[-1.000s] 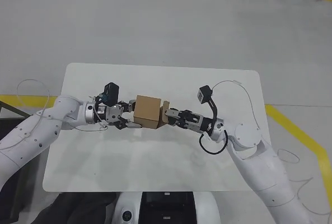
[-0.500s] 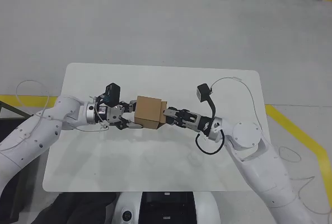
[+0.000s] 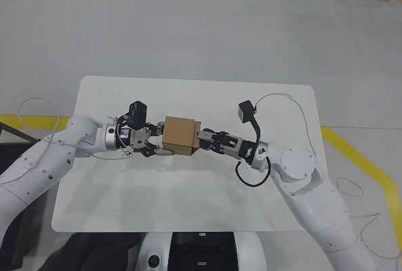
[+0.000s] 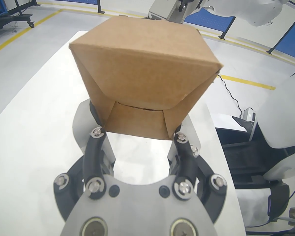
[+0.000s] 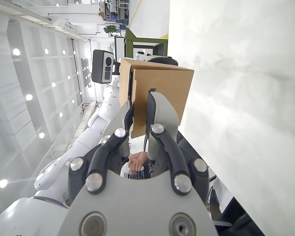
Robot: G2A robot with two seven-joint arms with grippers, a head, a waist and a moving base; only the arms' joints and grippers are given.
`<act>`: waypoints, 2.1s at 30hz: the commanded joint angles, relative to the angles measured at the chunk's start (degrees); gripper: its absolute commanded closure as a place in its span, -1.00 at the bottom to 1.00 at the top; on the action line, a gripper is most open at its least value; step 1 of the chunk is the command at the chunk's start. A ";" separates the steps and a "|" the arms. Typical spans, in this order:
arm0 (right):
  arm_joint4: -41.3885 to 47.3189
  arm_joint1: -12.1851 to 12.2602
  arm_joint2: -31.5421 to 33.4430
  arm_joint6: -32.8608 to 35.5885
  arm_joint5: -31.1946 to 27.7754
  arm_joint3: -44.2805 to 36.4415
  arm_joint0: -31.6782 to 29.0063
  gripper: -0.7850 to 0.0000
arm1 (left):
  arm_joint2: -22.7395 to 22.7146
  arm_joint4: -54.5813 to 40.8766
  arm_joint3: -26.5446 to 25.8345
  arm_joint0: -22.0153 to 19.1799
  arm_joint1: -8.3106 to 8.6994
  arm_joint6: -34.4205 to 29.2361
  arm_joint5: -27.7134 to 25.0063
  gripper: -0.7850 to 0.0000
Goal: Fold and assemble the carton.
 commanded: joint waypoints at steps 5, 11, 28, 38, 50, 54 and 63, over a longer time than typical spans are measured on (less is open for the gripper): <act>-0.33 -0.33 -1.50 -1.17 0.16 -0.17 0.61 0.76 | -0.86 -0.19 -0.14 0.63 -0.34 -1.28 0.00 0.57; -1.13 -0.67 -2.87 -2.17 0.66 0.54 1.72 0.72 | -1.79 -0.51 -0.19 1.30 -0.75 -2.45 0.00 0.58; -0.69 0.44 3.68 -5.04 -3.38 -1.83 -3.63 0.23 | -3.93 -1.65 0.39 2.93 -1.34 -4.67 0.00 0.57; -3.39 1.05 7.62 -8.42 -20.12 -3.70 -8.58 -0.80 | -3.59 -2.37 2.51 2.50 -3.57 -15.25 6.81 0.63; -2.82 1.41 10.46 -9.93 -25.90 -4.90 -11.82 -1.00 | 0.10 0.82 3.41 0.34 -8.88 -29.09 18.24 0.47; -2.64 1.46 10.71 -10.02 -26.19 -4.75 -12.25 -1.00 | 0.82 4.63 3.41 0.43 -9.92 -29.34 18.17 0.40; -2.53 1.42 10.58 -10.29 -26.41 -4.35 -12.23 -1.00 | -0.76 7.06 4.66 1.57 -10.54 -27.71 16.57 -1.00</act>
